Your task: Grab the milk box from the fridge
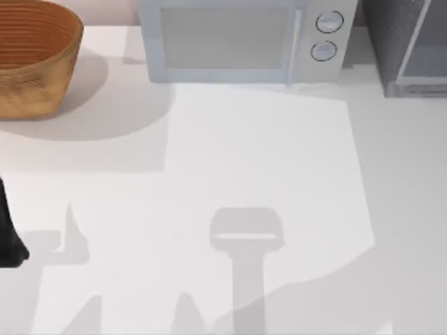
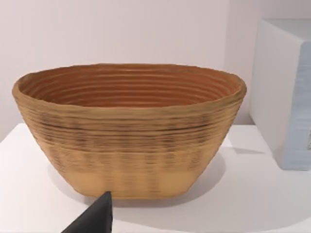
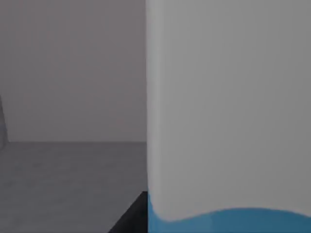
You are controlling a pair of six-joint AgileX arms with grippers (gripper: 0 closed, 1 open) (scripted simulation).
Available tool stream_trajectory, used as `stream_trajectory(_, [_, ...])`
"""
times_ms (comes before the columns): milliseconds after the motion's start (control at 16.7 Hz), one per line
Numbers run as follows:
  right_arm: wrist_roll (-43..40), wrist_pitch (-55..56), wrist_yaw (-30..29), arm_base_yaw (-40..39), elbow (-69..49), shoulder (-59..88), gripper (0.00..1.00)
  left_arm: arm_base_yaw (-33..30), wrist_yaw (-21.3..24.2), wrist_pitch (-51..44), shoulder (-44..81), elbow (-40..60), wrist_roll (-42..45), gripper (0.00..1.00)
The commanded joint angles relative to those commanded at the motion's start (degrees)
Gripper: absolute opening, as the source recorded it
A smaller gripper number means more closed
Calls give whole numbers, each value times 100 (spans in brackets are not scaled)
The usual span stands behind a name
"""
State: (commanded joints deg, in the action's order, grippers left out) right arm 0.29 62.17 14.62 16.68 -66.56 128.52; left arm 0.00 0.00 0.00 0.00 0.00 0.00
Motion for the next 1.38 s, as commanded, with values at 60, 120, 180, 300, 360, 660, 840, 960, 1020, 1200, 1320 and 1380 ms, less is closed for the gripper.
stream_trajectory(60, [0, 0, 0, 0, 0, 0, 0, 0, 0, 0, 0, 0, 0, 100])
stream_trajectory(120, [0, 0, 0, 0, 0, 0, 0, 0, 0, 0, 0, 0, 0, 100])
stream_trajectory(180, [0, 0, 0, 0, 0, 0, 0, 0, 0, 0, 0, 0, 0, 100])
stream_trajectory(300, [0, 0, 0, 0, 0, 0, 0, 0, 0, 0, 0, 0, 0, 100])
stream_trajectory(360, [0, 0, 0, 0, 0, 0, 0, 0, 0, 0, 0, 0, 0, 100])
stream_trajectory(660, [11, -321, -1, 19, -58, -301, 0, 0, 0, 0, 0, 0, 0, 100])
stream_trajectory(840, [18, -788, 6, 17, -115, -591, 0, 0, 0, 0, 0, 0, 0, 100])
stream_trajectory(960, [15, -931, 11, 17, -177, -753, 0, 0, 0, 0, 0, 0, 0, 100])
stream_trajectory(1020, [15, -941, 12, 17, -184, -768, 0, 0, 0, 0, 0, 0, 0, 100])
stream_trajectory(1200, [25, -927, 14, 17, -163, -743, 0, 0, 0, 0, 0, 0, 0, 100])
stream_trajectory(1320, [26, -891, 37, 33, -75, -817, 0, 0, 0, 0, 0, 0, 0, 100])
stream_trajectory(1380, [27, -838, 64, 59, 58, -921, 0, 0, 0, 0, 0, 0, 0, 100])
